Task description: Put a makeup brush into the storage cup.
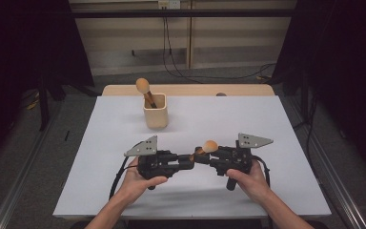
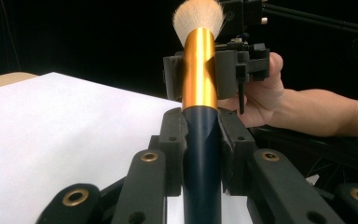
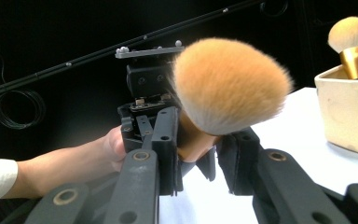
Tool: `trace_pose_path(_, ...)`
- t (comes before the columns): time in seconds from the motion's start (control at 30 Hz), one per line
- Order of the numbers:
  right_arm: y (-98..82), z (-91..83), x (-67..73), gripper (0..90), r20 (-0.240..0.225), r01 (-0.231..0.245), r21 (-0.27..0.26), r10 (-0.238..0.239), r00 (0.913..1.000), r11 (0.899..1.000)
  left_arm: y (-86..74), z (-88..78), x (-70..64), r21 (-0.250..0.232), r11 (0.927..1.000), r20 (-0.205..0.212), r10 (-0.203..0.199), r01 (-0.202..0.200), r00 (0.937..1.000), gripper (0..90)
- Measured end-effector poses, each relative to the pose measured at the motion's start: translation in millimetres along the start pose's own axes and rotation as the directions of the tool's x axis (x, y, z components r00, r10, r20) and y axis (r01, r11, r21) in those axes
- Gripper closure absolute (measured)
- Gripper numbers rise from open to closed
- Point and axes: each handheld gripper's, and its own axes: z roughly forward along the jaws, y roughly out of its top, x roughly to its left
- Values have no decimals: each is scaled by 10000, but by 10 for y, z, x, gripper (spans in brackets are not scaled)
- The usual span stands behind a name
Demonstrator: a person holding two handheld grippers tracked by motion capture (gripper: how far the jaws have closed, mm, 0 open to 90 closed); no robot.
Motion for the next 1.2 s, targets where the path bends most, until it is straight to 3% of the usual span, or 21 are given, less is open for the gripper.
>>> trace_pose_path(0.3,11,-12,-42,727,-234,-242,278,248,9994,9993,-12,24,8,169,9998,-78,61,-60,10000,731)
trace_pose_path(0.63,0,4,-26,731,77,249,617,-254,9996,9978,-34,43,14,622,9980,-408,85,-60,9991,626)
trace_pose_path(0.73,10,-5,-26,731,184,317,692,-331,9993,9971,-39,41,24,858,9963,-924,114,-35,9957,515)
trace_pose_path(0.97,49,-87,-69,731,488,585,993,-636,9968,9933,-66,22,25,1194,9926,-1410,-53,223,9900,335)
trace_pose_path(1.1,92,-107,-50,731,525,825,1165,-891,9946,9898,-52,-5,27,1393,9900,-1917,44,228,9814,207)
trace_pose_path(1.2,119,-132,-62,731,545,807,1320,-886,9946,9880,-37,-30,32,1405,9897,-2048,4,290,9788,135)
